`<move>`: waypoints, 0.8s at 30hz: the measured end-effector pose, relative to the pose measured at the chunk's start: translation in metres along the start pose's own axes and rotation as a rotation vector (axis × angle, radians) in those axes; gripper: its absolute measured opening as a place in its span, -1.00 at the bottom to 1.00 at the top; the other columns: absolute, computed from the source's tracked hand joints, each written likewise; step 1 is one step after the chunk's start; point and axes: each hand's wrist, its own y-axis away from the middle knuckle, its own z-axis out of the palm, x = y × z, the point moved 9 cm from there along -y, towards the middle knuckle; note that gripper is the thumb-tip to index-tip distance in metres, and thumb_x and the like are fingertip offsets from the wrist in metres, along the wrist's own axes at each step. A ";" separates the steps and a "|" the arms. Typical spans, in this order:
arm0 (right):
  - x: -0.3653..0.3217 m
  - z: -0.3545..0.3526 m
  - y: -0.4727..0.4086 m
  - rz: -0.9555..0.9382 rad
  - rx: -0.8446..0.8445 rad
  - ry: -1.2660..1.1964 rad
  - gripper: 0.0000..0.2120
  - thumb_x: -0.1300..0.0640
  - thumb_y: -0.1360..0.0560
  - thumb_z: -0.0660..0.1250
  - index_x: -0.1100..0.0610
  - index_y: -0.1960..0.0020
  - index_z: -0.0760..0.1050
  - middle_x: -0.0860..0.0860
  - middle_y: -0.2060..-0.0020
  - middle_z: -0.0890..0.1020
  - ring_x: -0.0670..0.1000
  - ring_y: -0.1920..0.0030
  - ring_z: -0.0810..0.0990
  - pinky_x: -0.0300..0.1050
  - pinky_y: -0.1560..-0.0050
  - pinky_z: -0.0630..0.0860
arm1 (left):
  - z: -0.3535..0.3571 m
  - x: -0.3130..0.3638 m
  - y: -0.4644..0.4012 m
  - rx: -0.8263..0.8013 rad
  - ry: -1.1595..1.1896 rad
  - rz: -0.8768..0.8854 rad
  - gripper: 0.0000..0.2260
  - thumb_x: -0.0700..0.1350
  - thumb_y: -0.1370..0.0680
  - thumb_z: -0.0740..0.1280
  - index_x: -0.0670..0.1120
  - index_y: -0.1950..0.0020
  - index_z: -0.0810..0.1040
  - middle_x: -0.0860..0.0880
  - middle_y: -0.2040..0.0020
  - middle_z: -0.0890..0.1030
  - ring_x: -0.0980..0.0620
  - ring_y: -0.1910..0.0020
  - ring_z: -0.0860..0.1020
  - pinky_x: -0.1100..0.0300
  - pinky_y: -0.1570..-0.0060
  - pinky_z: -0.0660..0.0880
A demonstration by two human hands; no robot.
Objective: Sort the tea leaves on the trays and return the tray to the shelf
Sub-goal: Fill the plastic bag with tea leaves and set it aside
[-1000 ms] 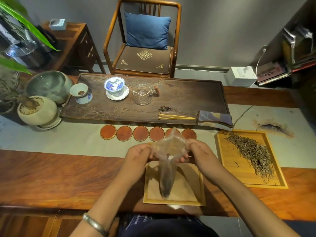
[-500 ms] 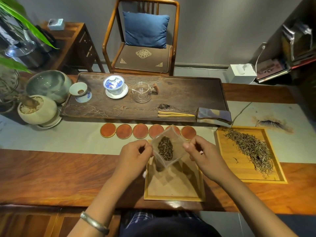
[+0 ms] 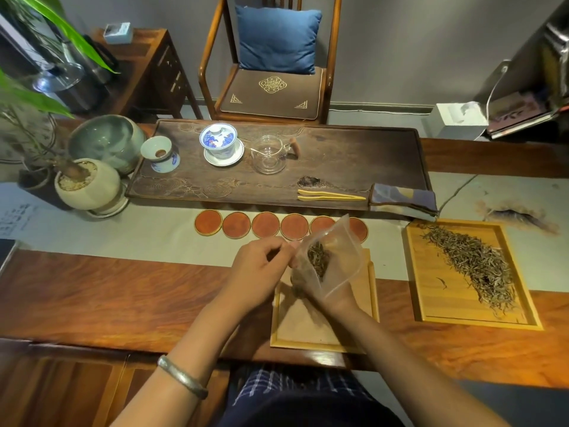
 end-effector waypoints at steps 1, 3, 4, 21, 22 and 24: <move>-0.001 -0.001 -0.005 -0.008 0.032 -0.036 -0.49 0.04 -0.36 0.53 0.16 -0.22 0.45 0.07 -0.02 0.62 0.06 -0.06 0.60 -0.01 -0.13 0.56 | -0.002 -0.004 0.001 0.003 0.004 -0.016 -0.66 0.11 -0.53 0.19 0.05 0.38 0.57 0.03 0.34 0.61 0.08 0.33 0.53 0.14 0.20 0.41; -0.006 -0.001 -0.011 -0.019 0.048 0.004 -0.52 -0.02 -0.37 0.50 0.11 -0.21 0.45 0.05 0.00 0.63 0.06 -0.04 0.60 -0.01 -0.11 0.55 | -0.009 -0.017 0.004 0.013 0.000 -0.050 -0.64 0.11 -0.53 0.16 0.03 0.37 0.57 0.00 0.33 0.62 0.02 0.31 0.54 0.10 0.16 0.42; -0.009 -0.002 -0.012 -0.027 0.040 0.019 -0.55 -0.05 -0.38 0.49 0.05 -0.19 0.46 -0.01 0.02 0.64 -0.01 -0.03 0.61 -0.09 -0.08 0.55 | -0.012 -0.025 0.005 0.018 -0.008 -0.067 -0.64 0.08 -0.54 0.15 0.02 0.37 0.57 -0.02 0.32 0.62 0.00 0.28 0.55 0.05 0.13 0.44; 0.018 -0.003 0.082 0.263 -0.604 0.092 -0.68 0.16 -0.34 0.29 -0.15 -0.02 0.57 -0.12 0.09 0.67 -0.08 0.08 0.62 -0.16 0.08 0.55 | 0.092 -0.106 0.061 -0.824 0.150 -0.313 -0.01 0.11 -0.20 0.62 0.20 -0.49 0.13 0.04 -0.42 0.37 0.10 -0.39 0.37 0.05 -0.41 0.30; 0.024 -0.001 0.089 0.296 -0.619 0.071 -0.63 0.19 -0.34 0.27 -0.23 0.01 0.57 -0.21 0.15 0.66 -0.18 0.15 0.60 -0.26 0.18 0.52 | 0.100 -0.110 0.070 -0.863 0.125 -0.315 -0.05 0.14 -0.19 0.61 0.21 -0.47 0.18 0.10 -0.40 0.40 0.14 -0.37 0.39 0.09 -0.40 0.32; 0.039 0.002 0.099 0.346 -0.608 0.007 -0.58 0.20 -0.34 0.28 -0.26 -0.05 0.51 -0.29 0.18 0.63 -0.22 0.16 0.57 -0.31 0.18 0.46 | 0.111 -0.115 0.084 -0.882 0.098 -0.294 -0.29 0.19 -0.21 0.58 0.36 -0.28 0.34 0.30 -0.23 0.51 0.35 -0.21 0.46 0.37 -0.24 0.39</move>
